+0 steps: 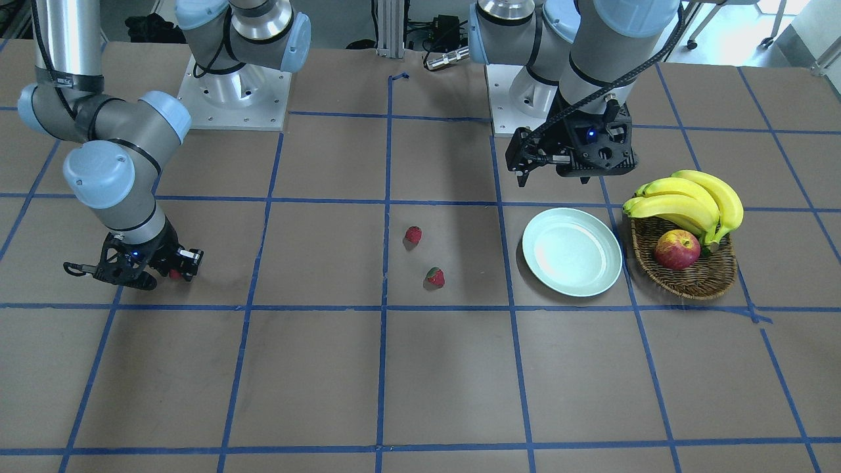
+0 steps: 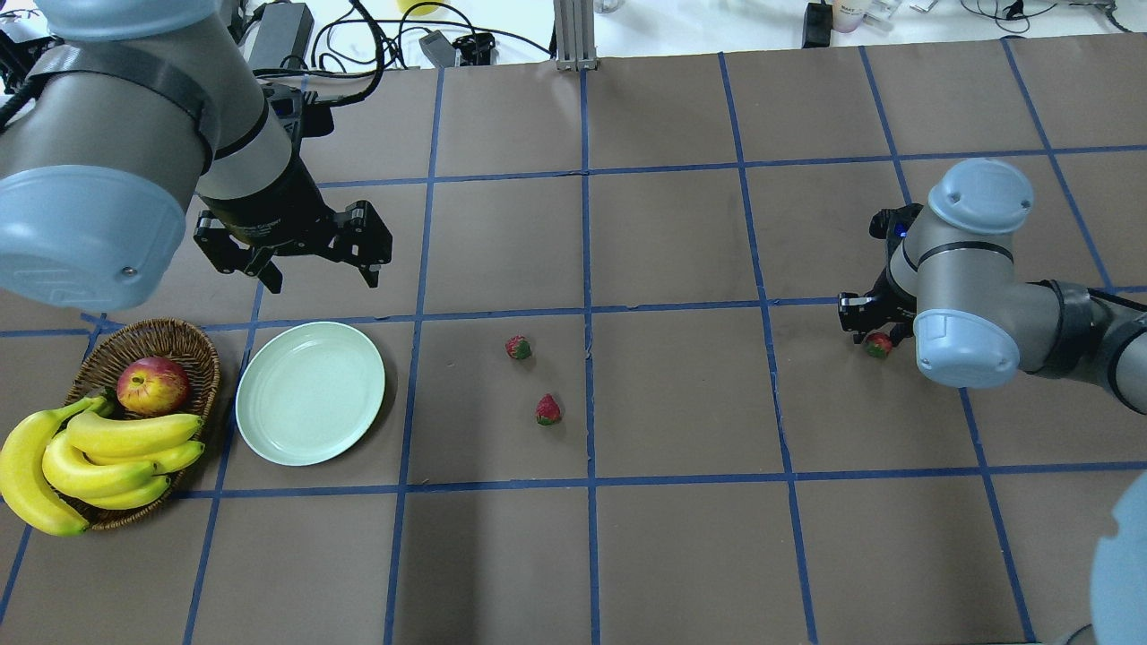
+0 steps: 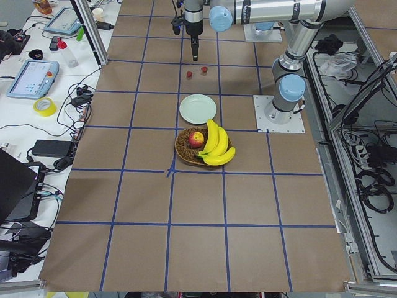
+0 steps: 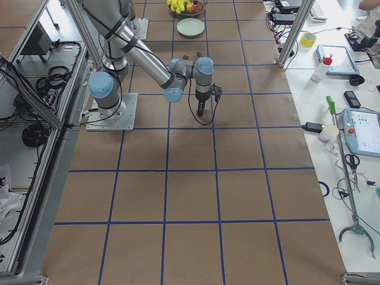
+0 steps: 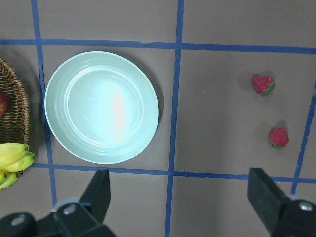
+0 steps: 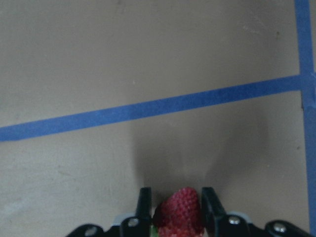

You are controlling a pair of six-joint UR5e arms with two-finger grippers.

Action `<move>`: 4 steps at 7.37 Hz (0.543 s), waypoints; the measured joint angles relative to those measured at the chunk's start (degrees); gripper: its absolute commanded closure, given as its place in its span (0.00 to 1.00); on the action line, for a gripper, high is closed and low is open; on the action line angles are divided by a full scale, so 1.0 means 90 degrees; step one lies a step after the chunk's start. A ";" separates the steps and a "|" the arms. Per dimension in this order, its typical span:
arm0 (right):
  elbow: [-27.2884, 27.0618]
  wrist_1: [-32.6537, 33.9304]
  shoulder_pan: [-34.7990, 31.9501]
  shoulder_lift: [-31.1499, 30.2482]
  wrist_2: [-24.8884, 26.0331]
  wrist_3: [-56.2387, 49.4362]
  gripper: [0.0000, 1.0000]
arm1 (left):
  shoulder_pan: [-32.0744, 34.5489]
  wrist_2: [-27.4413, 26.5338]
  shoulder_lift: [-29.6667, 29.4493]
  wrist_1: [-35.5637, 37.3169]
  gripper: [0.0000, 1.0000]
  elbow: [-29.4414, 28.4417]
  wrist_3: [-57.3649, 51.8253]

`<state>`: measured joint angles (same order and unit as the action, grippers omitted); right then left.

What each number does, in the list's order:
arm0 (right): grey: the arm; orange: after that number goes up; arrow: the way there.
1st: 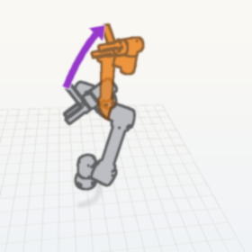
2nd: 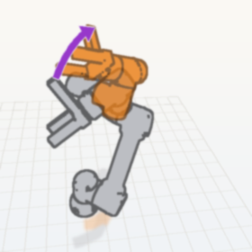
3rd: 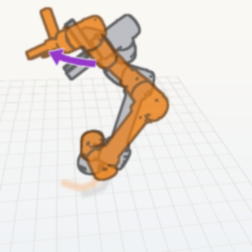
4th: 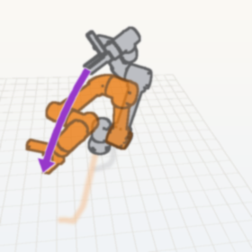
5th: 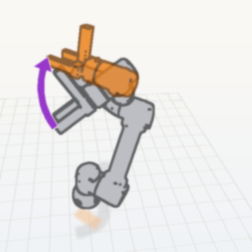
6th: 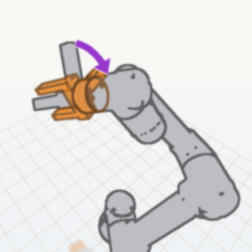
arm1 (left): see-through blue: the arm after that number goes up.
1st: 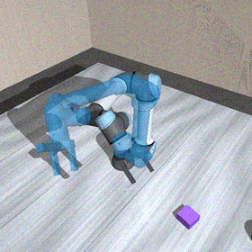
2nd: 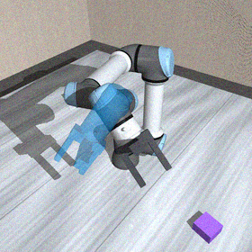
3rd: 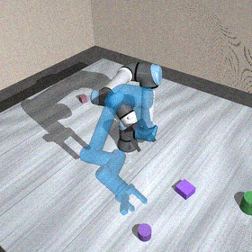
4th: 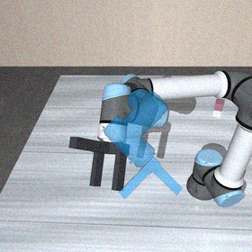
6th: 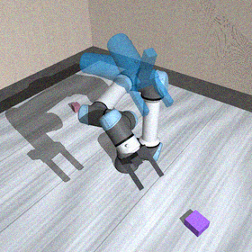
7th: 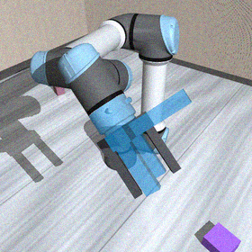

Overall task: Collect all strawberries into plate
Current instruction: 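Reach the right gripper to the last strawberry and grasp it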

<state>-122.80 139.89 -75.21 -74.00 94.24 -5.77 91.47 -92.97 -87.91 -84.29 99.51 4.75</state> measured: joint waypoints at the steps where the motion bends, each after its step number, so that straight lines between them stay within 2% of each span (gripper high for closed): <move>1: -0.0003 -0.0041 0.0003 -0.0001 0.0009 -0.0063 0.87 | -0.0007 0.0008 0.0009 0.0029 0.00 -0.0011 -0.0012; 3: 0.0032 -0.0288 0.0006 -0.0059 0.0019 -0.0128 0.93 | 0.0022 0.0031 0.0015 0.0095 0.00 -0.0015 -0.0019; 4: 0.0153 -0.0483 -0.0030 -0.0192 -0.0005 -0.0122 1.00 | 0.0025 0.0046 0.0004 0.0109 0.00 -0.0022 -0.0020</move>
<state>-121.43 135.55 -75.49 -75.73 94.20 -6.87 91.70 -92.56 -87.87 -83.31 99.31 4.57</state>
